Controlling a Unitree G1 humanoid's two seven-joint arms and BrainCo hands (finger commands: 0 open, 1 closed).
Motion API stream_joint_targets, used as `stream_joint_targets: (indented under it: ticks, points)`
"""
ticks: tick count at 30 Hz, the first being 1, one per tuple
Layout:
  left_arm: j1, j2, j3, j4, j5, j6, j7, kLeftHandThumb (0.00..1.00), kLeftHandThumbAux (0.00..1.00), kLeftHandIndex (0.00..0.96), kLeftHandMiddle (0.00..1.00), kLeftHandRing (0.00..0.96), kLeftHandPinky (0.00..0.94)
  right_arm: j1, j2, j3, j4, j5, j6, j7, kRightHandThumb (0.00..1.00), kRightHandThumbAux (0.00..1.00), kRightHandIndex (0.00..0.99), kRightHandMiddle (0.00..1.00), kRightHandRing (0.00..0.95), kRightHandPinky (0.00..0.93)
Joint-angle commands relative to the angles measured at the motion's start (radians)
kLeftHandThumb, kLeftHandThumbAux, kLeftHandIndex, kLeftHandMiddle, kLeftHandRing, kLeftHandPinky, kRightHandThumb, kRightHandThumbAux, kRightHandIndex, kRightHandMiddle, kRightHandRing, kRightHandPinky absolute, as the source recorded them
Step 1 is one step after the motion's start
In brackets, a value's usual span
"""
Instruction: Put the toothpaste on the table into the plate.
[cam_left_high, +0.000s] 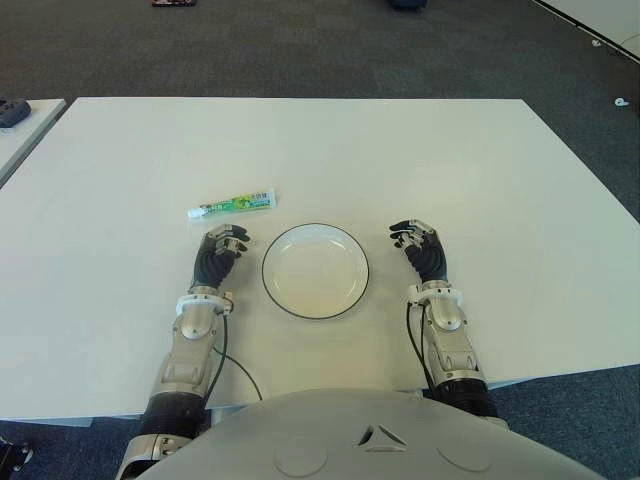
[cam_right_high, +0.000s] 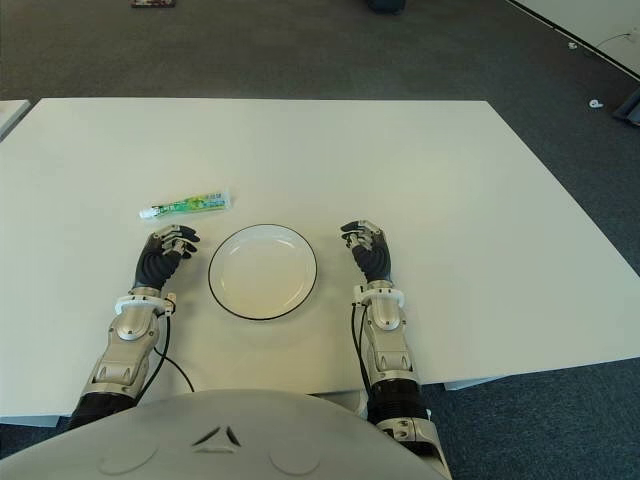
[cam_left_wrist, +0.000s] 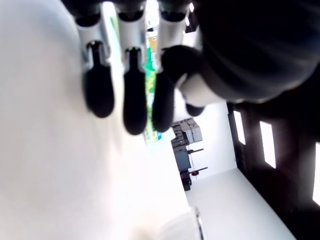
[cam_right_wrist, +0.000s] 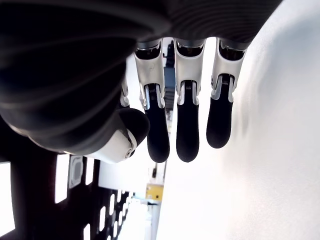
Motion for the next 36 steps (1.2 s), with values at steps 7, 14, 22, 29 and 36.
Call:
stream_joint_targets:
  ticks: [7,14,22,29,36]
  points:
    - [0.023,0.051,-0.026,-0.121,0.232,0.014,0.147,0.835,0.676,0.417,0.474,0.531,0.515,-0.015,0.000,0.001,0.017,0.011,0.008,0.006,0.707,0.729,0.421,0.425,0.418,0.436]
    - [-0.043,0.113,-0.029,-0.087,0.400,0.054,0.266,0.835,0.668,0.410,0.478,0.485,0.473,-0.020,0.002,0.002,0.023,0.006,0.012,0.001,0.707,0.729,0.421,0.426,0.421,0.442]
    - [-0.212,0.239,-0.058,0.037,0.560,0.144,0.339,0.669,0.422,0.314,0.313,0.284,0.290,-0.026,0.005,0.002,0.030,0.000,0.024,-0.010,0.707,0.729,0.421,0.425,0.418,0.438]
    - [-0.292,0.310,-0.095,0.071,0.609,0.195,0.311,0.630,0.300,0.142,0.145,0.123,0.151,-0.028,0.007,0.003,0.031,0.003,0.023,-0.014,0.708,0.729,0.422,0.429,0.420,0.438]
    - [-0.389,0.379,-0.149,0.177,0.626,0.192,0.286,0.592,0.251,0.033,0.048,0.035,0.065,-0.026,0.007,0.003,0.031,0.004,0.020,-0.015,0.708,0.729,0.421,0.432,0.424,0.442]
